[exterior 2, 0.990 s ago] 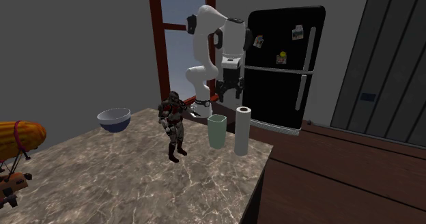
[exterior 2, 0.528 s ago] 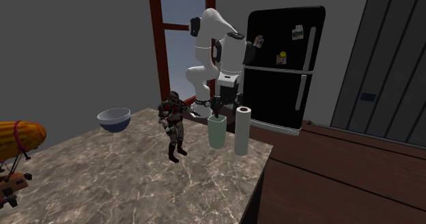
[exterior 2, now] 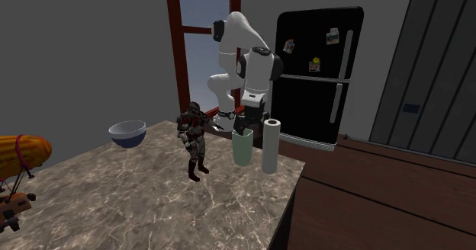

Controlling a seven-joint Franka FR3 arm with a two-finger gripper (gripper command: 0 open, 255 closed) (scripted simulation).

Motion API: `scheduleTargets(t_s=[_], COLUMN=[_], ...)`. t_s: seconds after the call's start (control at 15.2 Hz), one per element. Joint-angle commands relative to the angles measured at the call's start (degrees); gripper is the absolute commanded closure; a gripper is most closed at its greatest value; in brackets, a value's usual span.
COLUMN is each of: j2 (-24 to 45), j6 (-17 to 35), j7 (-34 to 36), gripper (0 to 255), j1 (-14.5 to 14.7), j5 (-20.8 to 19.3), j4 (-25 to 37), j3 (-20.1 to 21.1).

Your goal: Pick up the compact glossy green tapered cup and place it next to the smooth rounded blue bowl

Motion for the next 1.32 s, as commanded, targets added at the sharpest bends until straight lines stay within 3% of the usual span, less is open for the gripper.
scheduleTargets(t_s=[0.0, 0.33, 0.4, 0.99, 1.25], j2=[0.1, 0.1, 0.1, 0.1, -1.2], j6=[0.2, 0.2, 0.2, 0.2, -2.6], j7=[0.0, 0.0, 0.0, 0.0, 0.1], gripper=[0, 0, 255, 255, 255], j1=[0.0, 0.0, 0.0, 0.0, 0.1], j5=[0.0, 0.0, 0.0, 0.0, -0.3], j4=[-0.1, -0.1, -0.1, -0.1, 1.5], j3=[0.0, 0.0, 0.0, 0.0, -0.1])
